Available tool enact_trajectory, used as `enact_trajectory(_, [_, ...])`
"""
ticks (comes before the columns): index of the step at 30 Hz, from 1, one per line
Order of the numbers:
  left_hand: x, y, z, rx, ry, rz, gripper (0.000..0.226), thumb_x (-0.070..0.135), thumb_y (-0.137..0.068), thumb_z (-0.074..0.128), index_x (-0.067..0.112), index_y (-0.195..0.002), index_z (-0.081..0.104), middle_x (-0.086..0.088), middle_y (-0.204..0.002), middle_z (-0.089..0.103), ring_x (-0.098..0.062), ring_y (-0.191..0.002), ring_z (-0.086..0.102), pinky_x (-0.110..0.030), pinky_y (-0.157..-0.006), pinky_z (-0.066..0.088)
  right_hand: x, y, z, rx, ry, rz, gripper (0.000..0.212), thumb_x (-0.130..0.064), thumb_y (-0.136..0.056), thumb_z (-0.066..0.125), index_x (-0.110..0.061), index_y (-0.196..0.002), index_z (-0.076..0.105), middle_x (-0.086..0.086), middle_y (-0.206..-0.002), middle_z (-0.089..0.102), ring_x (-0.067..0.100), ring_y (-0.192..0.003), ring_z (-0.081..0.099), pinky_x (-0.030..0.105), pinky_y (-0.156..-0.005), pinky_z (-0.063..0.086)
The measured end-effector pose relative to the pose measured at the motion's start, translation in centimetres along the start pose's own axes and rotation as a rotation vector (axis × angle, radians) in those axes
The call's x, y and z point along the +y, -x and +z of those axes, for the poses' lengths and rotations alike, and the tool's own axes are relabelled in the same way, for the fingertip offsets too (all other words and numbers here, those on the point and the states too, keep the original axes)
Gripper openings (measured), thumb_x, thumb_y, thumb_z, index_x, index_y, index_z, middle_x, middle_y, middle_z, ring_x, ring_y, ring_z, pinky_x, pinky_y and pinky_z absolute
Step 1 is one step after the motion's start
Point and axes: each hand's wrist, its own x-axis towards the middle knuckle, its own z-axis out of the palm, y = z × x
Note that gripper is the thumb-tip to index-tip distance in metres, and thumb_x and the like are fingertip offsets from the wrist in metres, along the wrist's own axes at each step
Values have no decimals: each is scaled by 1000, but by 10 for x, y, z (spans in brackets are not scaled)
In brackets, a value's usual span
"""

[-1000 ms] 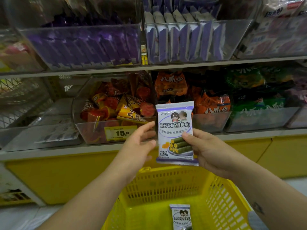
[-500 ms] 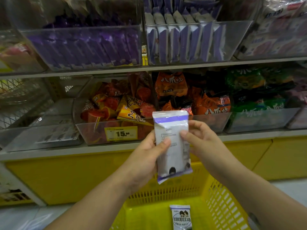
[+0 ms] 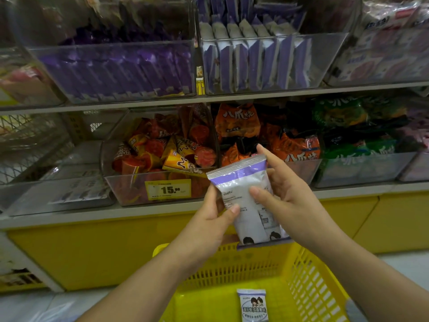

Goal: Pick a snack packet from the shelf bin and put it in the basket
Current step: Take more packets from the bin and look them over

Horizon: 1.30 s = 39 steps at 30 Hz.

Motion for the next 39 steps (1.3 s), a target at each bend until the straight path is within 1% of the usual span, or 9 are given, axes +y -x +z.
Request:
enact_trajectory(3, [8, -3, -7, -12, 137, -33, 45, 21, -92, 54, 37, -133, 46, 2, -129, 63, -23, -115, 63, -52, -83, 57, -3, -2, -9, -48, 12, 86, 75, -23, -79, 68, -48, -138, 28, -14, -109, 71, 6, -99, 69, 24, -75, 58])
enact_trajectory(8, [20, -8, -26, 15, 349, -43, 45, 19, -86, 55, 34, -128, 53, -8, -126, 65, -29, -110, 66, -50, -72, 57, -11, -1, -17, -101, 95, 147, 40, -13, -77, 76, -26, -113, 65, -11, -104, 74, 6, -96, 70, 16, -75, 55])
enact_trajectory(14, [21, -9, -31, 8, 446, -36, 42, 19, -85, 54, 34, -123, 58, -9, -122, 68, -30, -104, 69, -49, -68, 58, -12, 0, -14, -34, -66, 145, 32, -12, -71, 73, -10, -97, 55, 0, -89, 77, 12, -84, 73, 15, -66, 53])
enact_trajectory(18, [22, -10, -31, -5, 448, -41, 47, 23, -84, 56, 34, -131, 54, -9, -124, 66, -30, -108, 67, -48, -70, 58, -9, 0, -12, 8, -277, 178, 18, -13, -77, 65, -11, -90, 53, 10, -84, 74, 21, -85, 72, 24, -71, 58])
enact_trajectory(26, [22, -8, -30, -39, 405, -23, 58, 25, -80, 70, 30, -134, 50, -5, -126, 66, -22, -97, 71, -38, -68, 59, 0, -2, -10, 102, -502, 213, 13, -21, -81, 58, -10, -87, 59, 10, -87, 75, 17, -77, 73, 24, -66, 57])
enact_trajectory(30, [23, -8, -30, -8, 373, 9, 60, 25, -80, 71, 30, -134, 47, -4, -126, 66, -19, -94, 71, -35, -66, 60, 1, -3, -9, 123, -525, 221, 17, -23, -81, 57, -12, -89, 66, 10, -88, 75, 19, -79, 73, 24, -64, 57])
enact_trajectory(33, [24, -8, -30, 59, 356, 44, 59, 23, -79, 65, 27, -135, 45, -3, -119, 69, -19, -89, 72, -33, -62, 60, 1, -2, -10, 74, -458, 222, 28, -22, -80, 61, -13, -106, 65, 10, -100, 75, 22, -87, 73, 25, -67, 57])
enact_trajectory(36, [24, -7, -29, 92, 330, 70, 56, 21, -79, 64, 29, -132, 46, -5, -120, 69, -22, -92, 72, -33, -61, 60, 4, 0, -7, 5, -340, 210, 49, -14, -73, 70, -17, -120, 58, 6, -110, 73, 24, -98, 71, 27, -72, 58])
enact_trajectory(39, [25, -5, -26, 110, 315, 86, 56, 21, -79, 64, 28, -132, 46, -7, -121, 68, -23, -94, 72, -33, -61, 60, 7, 0, -5, -13, -278, 187, 51, -5, -73, 72, -20, -120, 57, 6, -110, 73, 26, -100, 70, 31, -77, 59])
